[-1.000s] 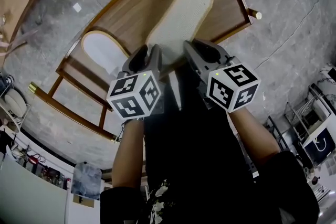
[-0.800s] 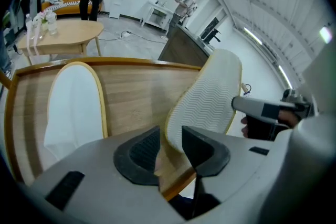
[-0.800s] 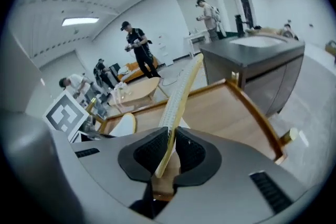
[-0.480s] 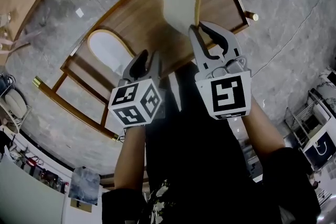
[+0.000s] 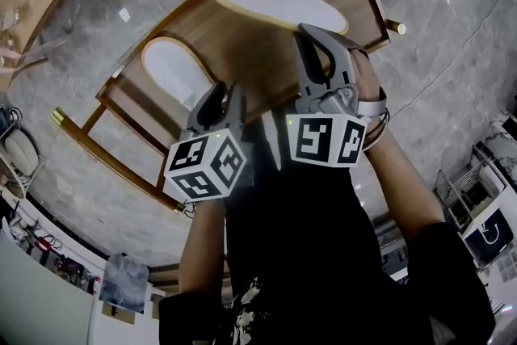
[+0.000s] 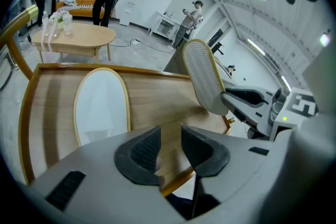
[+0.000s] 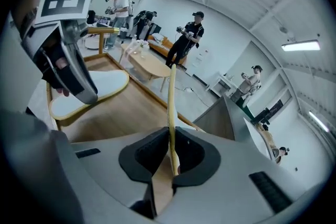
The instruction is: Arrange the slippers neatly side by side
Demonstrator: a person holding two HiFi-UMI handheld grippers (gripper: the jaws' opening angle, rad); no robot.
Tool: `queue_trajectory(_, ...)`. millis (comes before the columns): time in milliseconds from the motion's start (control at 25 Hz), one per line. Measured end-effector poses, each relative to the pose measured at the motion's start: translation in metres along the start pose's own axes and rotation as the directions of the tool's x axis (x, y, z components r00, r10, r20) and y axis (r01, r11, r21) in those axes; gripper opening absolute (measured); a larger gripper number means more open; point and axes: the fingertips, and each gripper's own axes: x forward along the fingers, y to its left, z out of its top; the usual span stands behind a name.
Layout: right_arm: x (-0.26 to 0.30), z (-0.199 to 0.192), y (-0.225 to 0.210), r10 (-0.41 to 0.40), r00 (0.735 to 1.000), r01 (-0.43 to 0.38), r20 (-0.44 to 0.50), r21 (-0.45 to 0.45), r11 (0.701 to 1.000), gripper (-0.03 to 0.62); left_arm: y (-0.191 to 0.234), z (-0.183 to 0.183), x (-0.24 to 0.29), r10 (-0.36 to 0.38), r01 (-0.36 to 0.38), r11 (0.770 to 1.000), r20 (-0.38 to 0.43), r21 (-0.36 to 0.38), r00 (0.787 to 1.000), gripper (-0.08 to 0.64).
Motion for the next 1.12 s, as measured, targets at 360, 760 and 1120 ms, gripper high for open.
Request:
queue_trajectory(360,-0.001,-0.027,0.034,0.144,0.986,-0.135,-0.086,0.106,0.985,0.109,0.008,0.000,-0.002,0.004,-0.004,1.000,-0.007,-0.012,1.000,0.115)
queue_trajectory(760,-0.006,-0.080,0.045,0.270,0.950,-0.052,-0.154,0.780,0.624,0.103,-0.001,-0.007,0.002,-0.015,0.015,1.000,-0.018,0.003,1.000,0.116)
queue_trajectory(1120,0.013,-0.084,0.041,0.277,0.961,0.077,-0.024,0.980,-0.181,0.107,-0.012,-0.012,0.004,-0.030,0.031,0.999,-0.037,0.040,0.999,0.117)
